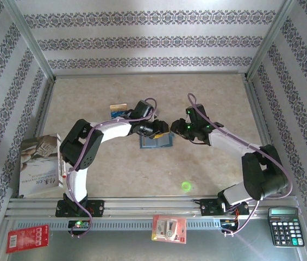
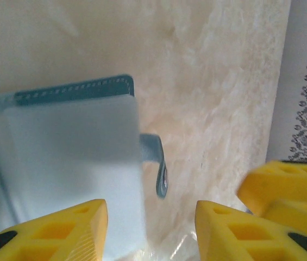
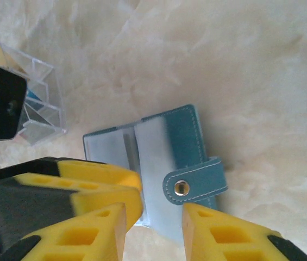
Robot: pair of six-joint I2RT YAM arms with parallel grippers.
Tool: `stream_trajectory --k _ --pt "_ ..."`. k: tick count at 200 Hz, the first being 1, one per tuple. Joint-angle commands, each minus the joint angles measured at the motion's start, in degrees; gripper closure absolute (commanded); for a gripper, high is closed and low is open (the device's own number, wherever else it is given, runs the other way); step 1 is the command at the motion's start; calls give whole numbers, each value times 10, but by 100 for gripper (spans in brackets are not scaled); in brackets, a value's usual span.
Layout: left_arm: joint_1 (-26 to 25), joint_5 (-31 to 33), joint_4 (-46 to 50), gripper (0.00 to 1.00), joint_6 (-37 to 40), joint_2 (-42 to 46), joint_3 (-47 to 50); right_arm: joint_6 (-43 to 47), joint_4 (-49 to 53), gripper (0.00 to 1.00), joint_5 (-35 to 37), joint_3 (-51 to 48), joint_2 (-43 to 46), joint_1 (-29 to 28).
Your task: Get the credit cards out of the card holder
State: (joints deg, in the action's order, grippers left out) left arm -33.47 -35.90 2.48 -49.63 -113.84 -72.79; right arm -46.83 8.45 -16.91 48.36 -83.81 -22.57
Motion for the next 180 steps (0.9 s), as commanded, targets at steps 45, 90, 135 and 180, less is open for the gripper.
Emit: stream_trajectory --k 45,90,135,180 --pt "0 64 81 51 32 3 -47 20 43 66 56 4 24 -10" --pt "76 101 95 47 45 114 43 67 99 61 107 86 -42 -91" --pt "144 109 98 42 42 197 143 86 140 49 113 174 -164 -153" --pt "148 78 85 41 35 209 175 119 215 47 145 252 -249 -180"
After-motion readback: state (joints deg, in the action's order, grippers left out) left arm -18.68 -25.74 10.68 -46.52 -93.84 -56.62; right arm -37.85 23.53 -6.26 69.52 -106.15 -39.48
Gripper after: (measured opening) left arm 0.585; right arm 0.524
